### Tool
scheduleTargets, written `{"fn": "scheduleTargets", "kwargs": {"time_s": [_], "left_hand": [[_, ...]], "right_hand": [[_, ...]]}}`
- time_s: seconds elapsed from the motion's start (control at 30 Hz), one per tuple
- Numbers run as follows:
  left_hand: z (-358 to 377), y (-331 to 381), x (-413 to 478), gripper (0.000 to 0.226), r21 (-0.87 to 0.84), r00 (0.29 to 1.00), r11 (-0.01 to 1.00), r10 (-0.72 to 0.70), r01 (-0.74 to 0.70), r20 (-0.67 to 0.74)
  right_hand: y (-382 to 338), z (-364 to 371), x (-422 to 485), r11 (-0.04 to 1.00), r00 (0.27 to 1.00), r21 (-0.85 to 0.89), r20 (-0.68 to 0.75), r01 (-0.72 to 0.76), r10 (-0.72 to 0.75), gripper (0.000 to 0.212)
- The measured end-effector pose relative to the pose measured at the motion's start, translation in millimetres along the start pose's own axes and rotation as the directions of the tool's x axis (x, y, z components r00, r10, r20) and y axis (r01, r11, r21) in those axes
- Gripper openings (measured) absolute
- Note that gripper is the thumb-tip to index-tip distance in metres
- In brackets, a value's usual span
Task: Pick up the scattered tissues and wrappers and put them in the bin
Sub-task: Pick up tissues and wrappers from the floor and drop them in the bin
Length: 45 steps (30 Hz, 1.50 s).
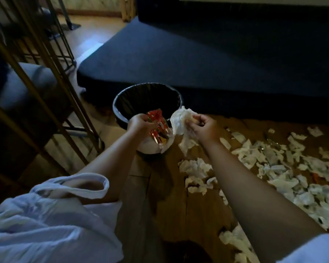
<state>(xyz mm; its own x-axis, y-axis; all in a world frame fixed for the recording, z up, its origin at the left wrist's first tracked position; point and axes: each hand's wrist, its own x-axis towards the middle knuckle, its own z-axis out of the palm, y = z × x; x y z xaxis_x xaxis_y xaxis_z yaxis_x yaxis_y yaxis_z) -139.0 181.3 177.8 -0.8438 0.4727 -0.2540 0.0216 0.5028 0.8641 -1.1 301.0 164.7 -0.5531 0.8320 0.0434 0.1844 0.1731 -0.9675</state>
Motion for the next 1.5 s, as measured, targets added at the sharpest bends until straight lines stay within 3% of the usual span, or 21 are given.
{"fn": "scheduleTargets", "kwargs": {"time_s": [0.1, 0.27, 0.5, 0.63, 0.87, 1.17, 1.37, 1.5], "left_hand": [[-16.1, 15.3, 33.6, 0.036, -0.050, 0.990, 0.998, 0.042, -0.049, -0.135], [-18.7, 25.7, 84.7, 0.040, -0.062, 0.954, 0.995, 0.052, -0.073, -0.294], [4.4, 6.5, 126.0, 0.018, -0.052, 0.964, 0.998, -0.059, 0.047, -0.261], [13.0, 8.0, 131.2, 0.039, 0.024, 0.976, 0.996, -0.078, 0.085, -0.205], [12.3, 12.9, 117.2, 0.041, 0.087, 0.974, 0.995, -0.024, 0.045, -0.225], [26.5, -4.4, 15.9, 0.028, 0.004, 0.996, 0.997, 0.071, -0.071, -0.057], [76.6, -45.1, -60.9, 0.024, 0.063, 0.985, 0.994, 0.074, -0.085, 0.154], [123.3, -94.2, -101.9, 0.026, 0.112, 0.963, 0.993, -0.054, 0.025, 0.264]], "right_hand": [[-22.5, 26.1, 40.2, 0.999, 1.000, 0.042, 0.012, 0.023, -0.024, 0.038], [-29.5, 74.0, 101.0, 0.997, 0.999, 0.080, 0.048, -0.005, 0.001, 0.031], [2.6, 116.5, 143.0, 0.984, 0.979, -0.154, 0.165, -0.093, 0.119, 0.024], [13.7, 121.4, 151.3, 0.982, 0.961, -0.159, 0.238, -0.106, 0.142, 0.026], [5.7, 100.3, 135.5, 0.988, 0.937, -0.147, 0.337, -0.046, 0.093, 0.022], [14.1, 24.8, 28.0, 0.997, 0.962, -0.032, 0.263, -0.070, 0.076, 0.018], [78.9, -34.8, -63.2, 0.978, 0.965, -0.037, 0.155, -0.207, 0.210, 0.016], [140.5, -70.6, -113.1, 0.929, 0.929, -0.149, 0.105, -0.339, 0.355, 0.019]]}}
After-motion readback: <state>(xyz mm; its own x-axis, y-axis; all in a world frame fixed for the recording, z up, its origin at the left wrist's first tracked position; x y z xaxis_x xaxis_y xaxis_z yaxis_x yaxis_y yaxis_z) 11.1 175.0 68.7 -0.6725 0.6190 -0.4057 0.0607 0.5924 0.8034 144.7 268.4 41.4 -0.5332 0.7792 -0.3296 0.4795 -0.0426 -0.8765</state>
